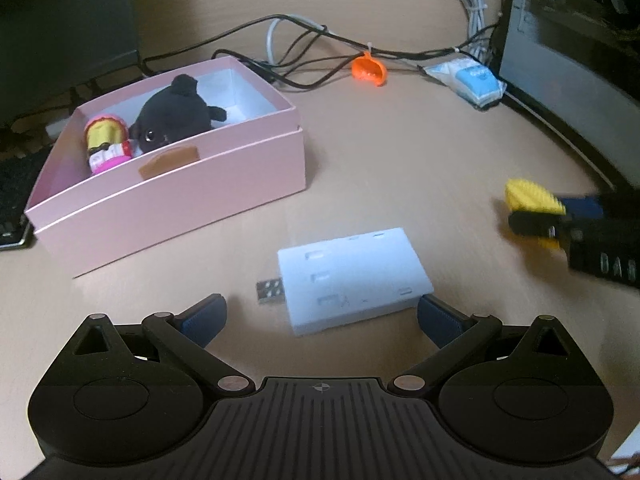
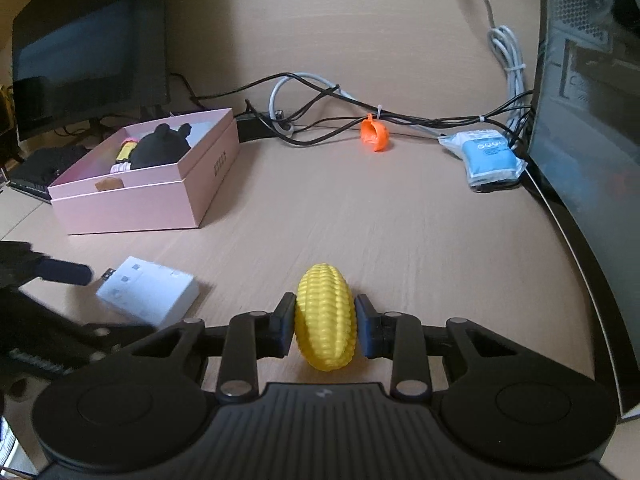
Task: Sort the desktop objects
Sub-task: 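Grasp the yellow corn toy with the right gripper, then carry the corn toy into the pink box and open the right gripper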
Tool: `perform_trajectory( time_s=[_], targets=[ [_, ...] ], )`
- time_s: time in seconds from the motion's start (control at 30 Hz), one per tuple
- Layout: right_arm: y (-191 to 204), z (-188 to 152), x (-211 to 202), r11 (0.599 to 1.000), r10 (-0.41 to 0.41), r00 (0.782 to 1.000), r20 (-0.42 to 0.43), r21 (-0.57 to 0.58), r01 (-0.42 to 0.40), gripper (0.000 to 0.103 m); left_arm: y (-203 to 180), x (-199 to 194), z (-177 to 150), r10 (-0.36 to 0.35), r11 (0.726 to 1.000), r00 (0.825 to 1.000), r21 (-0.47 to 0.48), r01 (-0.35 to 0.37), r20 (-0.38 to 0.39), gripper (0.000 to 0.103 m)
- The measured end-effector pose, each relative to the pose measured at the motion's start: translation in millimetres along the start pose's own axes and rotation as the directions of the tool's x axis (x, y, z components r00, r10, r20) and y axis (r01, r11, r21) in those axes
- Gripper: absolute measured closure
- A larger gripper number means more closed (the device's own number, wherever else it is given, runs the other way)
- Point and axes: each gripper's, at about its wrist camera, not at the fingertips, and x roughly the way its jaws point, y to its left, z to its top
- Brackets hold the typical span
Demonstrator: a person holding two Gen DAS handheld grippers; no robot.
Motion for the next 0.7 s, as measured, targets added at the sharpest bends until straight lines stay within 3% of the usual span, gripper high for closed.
perform_trajectory(
  time_s=[0.23,0.47,0.7],
  targets=[
    [5,-11,-10,0.999,0.002,1.000,-0.004,-0.036,-0.002,0.073,-12,0,11,-0.006,1.000,0.999,0.027,0.005,0.036,0.000],
    [-1,-14,-14,1.000,-0.006,1.000,-0.005,-0.019,0.006,0.073,-14,7,13,0.000,1.000,1.000,0.019,0.001,-0.012,0.000],
    [4,-13,-12,0.999,0.012,1.000,-0.006,-0.033,-0.013,0.073,-14,-2,7,0.016,0.996,1.000,0.082,-0.017,0.014,0.000]
  ],
)
